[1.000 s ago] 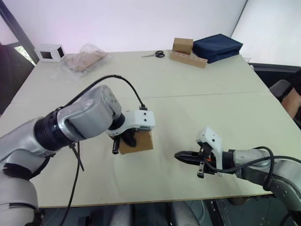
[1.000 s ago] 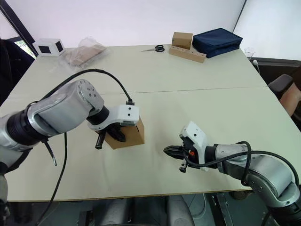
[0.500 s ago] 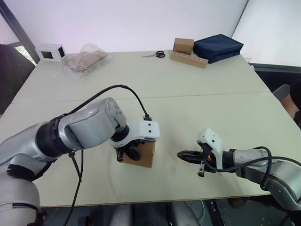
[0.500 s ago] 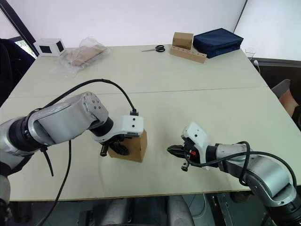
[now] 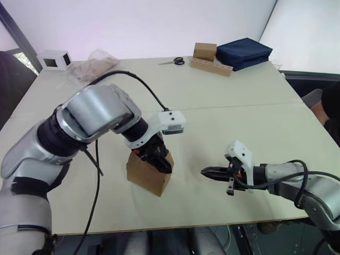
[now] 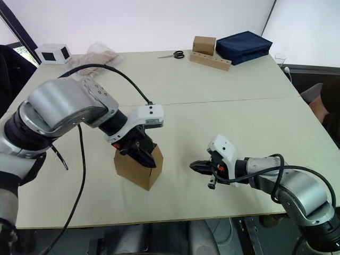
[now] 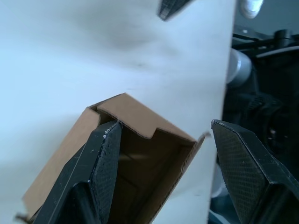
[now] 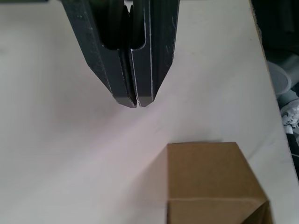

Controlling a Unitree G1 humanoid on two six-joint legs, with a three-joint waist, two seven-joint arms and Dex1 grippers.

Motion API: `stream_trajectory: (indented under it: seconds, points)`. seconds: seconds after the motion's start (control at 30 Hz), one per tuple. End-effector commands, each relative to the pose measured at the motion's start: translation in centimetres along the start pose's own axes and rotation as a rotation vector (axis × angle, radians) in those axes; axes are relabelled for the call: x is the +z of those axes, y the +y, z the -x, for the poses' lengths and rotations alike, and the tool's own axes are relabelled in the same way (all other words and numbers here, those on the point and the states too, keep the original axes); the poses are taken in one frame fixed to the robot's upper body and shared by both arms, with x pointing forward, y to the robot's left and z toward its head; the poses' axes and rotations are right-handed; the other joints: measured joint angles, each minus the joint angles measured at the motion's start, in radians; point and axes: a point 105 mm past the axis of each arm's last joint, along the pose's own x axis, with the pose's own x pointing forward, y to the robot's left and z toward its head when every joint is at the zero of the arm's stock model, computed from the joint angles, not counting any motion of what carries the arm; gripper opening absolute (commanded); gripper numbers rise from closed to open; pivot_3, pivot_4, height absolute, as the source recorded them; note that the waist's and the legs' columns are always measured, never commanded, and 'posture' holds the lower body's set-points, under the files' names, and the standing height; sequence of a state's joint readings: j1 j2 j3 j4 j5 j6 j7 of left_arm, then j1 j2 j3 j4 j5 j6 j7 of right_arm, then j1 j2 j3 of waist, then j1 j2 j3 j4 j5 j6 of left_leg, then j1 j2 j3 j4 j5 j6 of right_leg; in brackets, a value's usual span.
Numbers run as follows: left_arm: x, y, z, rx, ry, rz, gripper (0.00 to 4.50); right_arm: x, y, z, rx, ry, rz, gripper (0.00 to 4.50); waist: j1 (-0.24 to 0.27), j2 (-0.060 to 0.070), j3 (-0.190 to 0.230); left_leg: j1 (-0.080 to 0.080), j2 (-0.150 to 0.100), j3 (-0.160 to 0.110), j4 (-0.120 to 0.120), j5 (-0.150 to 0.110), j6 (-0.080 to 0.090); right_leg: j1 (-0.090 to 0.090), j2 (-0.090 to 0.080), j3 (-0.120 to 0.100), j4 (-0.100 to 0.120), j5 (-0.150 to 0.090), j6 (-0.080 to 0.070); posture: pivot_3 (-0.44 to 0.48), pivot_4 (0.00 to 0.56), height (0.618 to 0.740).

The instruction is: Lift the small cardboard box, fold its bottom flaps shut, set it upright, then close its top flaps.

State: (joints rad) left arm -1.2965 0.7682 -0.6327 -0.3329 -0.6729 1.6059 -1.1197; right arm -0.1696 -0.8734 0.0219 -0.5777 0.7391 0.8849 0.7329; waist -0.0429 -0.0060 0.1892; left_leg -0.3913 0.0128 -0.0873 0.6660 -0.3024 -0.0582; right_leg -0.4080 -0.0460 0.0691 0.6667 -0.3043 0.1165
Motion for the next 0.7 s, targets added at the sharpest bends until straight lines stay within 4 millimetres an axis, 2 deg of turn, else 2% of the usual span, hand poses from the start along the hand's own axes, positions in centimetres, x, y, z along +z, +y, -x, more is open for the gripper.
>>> stream_trajectory:
  seconds: [0.03,0.2,0.27,0.33,0.4,0.5,0.63,0.7]
  points:
    - [0.7,-0.3,1.6,0.012,-0.077,-0.007,3.09,1.6,-0.1,0.3,0.007,-0.058,0.037,0.0,0.001,0.0,0.0,0.0,0.0,0.0,0.0,0.0,0.0,0.0,0.0,0.0,0.0,0.0,0.0,0.0,0.15,0.74]
    - [1.7,0.8,3.7,0.007,-0.243,0.068,3.09,3.0,0.3,0.5,0.023,-0.133,0.036,0.0,0.005,0.0,0.0,0.0,0.0,0.0,0.0,0.0,0.0,0.0,-0.001,0.0,0.0,0.0,0.0,0.0,0.15,0.74]
    - [2.4,0.6,5.1,-0.048,-0.357,0.08,3.09,3.6,0.5,0.6,0.027,-0.167,0.032,0.0,0.003,0.0,0.0,0.0,0.0,0.0,0.0,0.0,0.0,0.0,-0.001,0.0,0.0,0.0,0.0,0.0,0.15,0.74]
    - [3.5,1.2,7.3,-0.048,-0.565,0.073,3.09,4.3,0.5,0.8,0.02,-0.198,0.037,0.0,0.003,0.0,0.0,0.0,0.0,0.0,0.0,0.0,-0.001,0.0,0.0,0.0,0.0,0.0,0.0,0.0,0.15,0.74]
    - [3.7,2.5,9.2,0.001,-0.736,0.105,3.09,4.8,0.8,0.9,0.022,-0.219,0.041,0.0,0.003,0.0,0.0,0.0,0.0,0.0,0.001,0.001,-0.001,0.0,-0.001,0.0,0.0,0.0,0.0,0.0,0.15,0.74]
    - [1.4,4.1,11.6,0.14,-0.949,0.097,3.09,5.7,1.9,1.2,0.042,-0.242,0.046,0.0,-0.004,0.002,-0.001,0.0,0.0,0.0,0.0,0.002,-0.003,0.0,-0.001,0.0,0.0,0.0,0.0,0.0,0.15,0.74]
    - [-2.1,4.4,11.9,0.174,-0.98,0.147,3.09,6.2,2.9,1.5,0.083,-0.254,0.037,0.0,-0.001,0.001,-0.001,0.0,0.001,0.0,-0.001,0.003,-0.005,-0.002,0.0,0.0,0.0,0.0,0.0,0.0,0.15,0.74]
    - [-4.3,5.0,11.6,0.225,-0.958,0.189,2.57,6.2,3.8,1.3,0.118,-0.259,0.029,0.0,0.004,0.001,-0.001,0.0,0.001,0.0,0.0,0.003,-0.005,-0.001,-0.001,0.0,0.0,0.0,0.0,0.0,0.15,0.74]
